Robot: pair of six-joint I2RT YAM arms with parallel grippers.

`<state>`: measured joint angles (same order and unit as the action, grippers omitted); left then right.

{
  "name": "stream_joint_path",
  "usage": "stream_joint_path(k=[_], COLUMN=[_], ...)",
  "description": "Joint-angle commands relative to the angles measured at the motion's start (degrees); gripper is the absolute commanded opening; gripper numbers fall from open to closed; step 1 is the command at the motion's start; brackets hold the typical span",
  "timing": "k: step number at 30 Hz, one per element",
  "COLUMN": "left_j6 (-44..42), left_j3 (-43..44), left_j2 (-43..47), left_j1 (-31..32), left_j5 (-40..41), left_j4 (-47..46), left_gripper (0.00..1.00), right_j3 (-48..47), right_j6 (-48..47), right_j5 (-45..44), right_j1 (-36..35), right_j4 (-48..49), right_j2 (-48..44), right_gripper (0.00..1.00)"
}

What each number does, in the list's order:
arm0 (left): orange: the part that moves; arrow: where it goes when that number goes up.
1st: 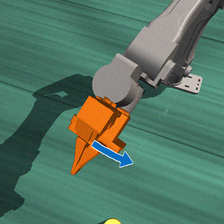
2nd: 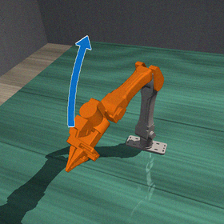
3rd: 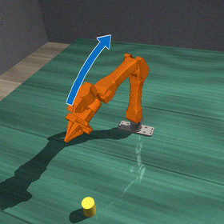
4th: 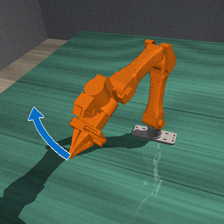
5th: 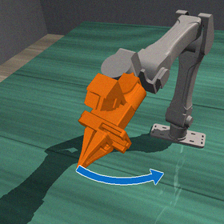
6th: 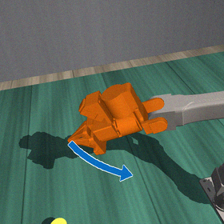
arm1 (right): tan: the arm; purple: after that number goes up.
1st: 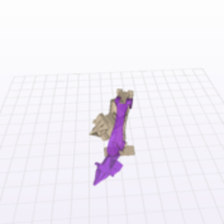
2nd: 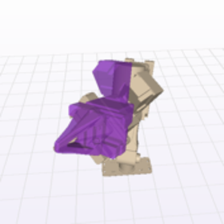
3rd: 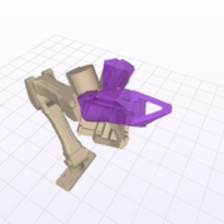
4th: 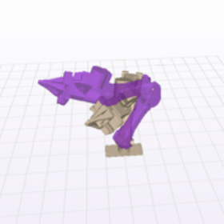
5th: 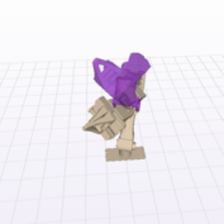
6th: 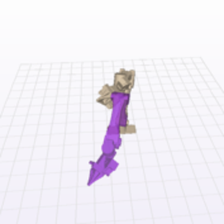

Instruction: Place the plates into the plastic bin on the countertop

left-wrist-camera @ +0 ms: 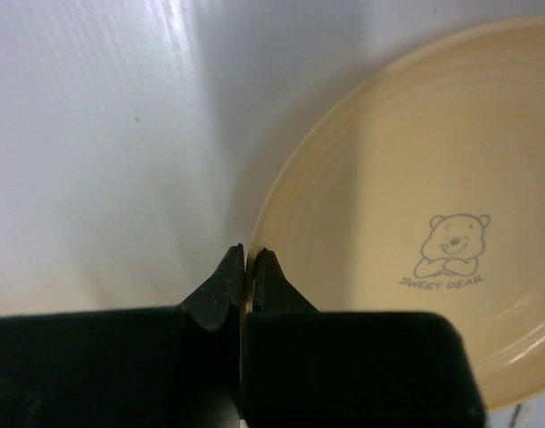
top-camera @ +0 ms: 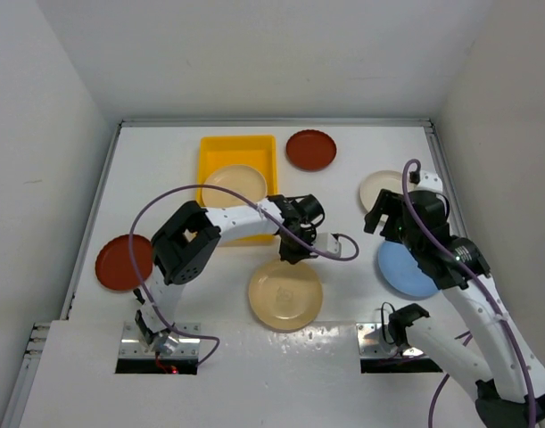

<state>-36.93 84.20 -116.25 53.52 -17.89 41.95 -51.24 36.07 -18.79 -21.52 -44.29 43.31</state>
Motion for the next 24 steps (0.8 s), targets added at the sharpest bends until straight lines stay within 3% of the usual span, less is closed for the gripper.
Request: stream_joint_path(k=[1, 13, 17, 20, 24], left_j6=[5.54, 19.43, 21.62, 22.51, 23.12], left_j3=[4.64, 21.77, 26.53, 29.96, 31.2], left_j2=[0.85, 4.71, 7.61, 8.14, 8.14], left_j1=[-2.0, -14.57, -22.9, -29.49, -36.37], left_j5=[-4.76, -19.28, -21.92, -20.79, -10.01], left_j4=[2.24, 8.85, 9.37, 9.37, 8.67], left_gripper=[0.0, 0.0, 0.0, 0.0, 0.0], right_j3=[-1.05, -2.19, -2.46, -2.81, -4.3], right_j6=[1.45, 3.12, 3.13, 2.34, 0.41], right_j5=[-2.39, -5.82, -4.95, -2.93, 0.32], right_j1=[-0.1, -0.02, 0.07, 0.16, 0.34], right_j4=[0.09, -2.2, -0.27, 2.8, 7.8], right_j2=[-2.08, -1.3, 2.21, 5.9, 11.61], right_gripper=[0.81, 0.81, 0.81, 0.81, 0.81])
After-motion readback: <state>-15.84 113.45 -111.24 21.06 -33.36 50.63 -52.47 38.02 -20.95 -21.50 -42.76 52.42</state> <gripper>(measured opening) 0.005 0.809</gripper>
